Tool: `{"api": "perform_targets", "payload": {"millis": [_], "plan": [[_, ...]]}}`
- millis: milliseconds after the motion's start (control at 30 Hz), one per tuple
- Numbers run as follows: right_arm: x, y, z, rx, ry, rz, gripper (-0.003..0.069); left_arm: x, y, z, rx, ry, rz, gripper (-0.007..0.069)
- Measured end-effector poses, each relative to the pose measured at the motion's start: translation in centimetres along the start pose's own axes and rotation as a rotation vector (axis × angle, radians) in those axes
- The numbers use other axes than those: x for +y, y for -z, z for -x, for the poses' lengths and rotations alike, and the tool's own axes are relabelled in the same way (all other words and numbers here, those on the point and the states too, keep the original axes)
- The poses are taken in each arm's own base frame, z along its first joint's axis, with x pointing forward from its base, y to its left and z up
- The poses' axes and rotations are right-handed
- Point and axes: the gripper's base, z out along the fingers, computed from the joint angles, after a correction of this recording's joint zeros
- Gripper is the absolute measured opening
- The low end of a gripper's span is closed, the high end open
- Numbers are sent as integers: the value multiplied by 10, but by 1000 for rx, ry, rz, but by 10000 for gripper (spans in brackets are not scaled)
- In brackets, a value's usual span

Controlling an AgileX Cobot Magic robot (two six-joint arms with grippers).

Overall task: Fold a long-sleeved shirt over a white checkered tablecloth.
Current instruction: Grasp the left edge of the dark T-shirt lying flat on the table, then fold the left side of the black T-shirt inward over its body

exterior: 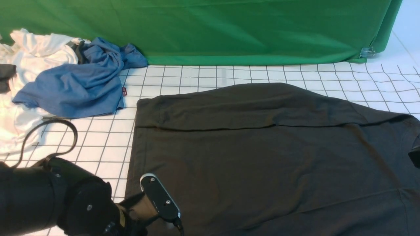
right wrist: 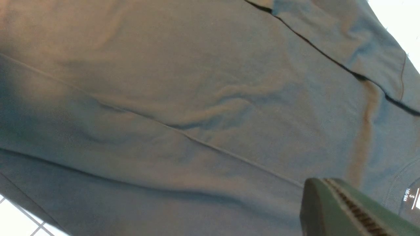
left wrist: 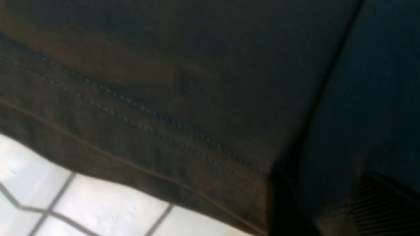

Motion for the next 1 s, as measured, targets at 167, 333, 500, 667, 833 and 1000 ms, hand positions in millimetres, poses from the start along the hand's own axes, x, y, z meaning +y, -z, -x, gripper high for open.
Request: {"api": "perform_targets", "payload": {"millis": [167, 333, 500, 667, 833, 1000], "plan": [[0, 0, 0, 0, 0, -1, 20, 1, 6, 7, 2, -10, -8, -8], [0, 0, 0, 0, 0, -1, 22, 2, 18, 15, 41, -13, -21, -25], [0, 0, 0, 0, 0, -1, 22, 20, 51, 42, 22, -41, 109, -25], [0, 0, 0, 1, 1, -2, 22, 65, 85, 67, -66, 6, 223, -25], [0, 0, 0, 1, 2, -2, 22, 100, 100, 85, -72, 17, 252, -25], [0, 0, 0, 2, 3, -4, 22, 109, 96, 98, -62, -13, 244, -24]]}}
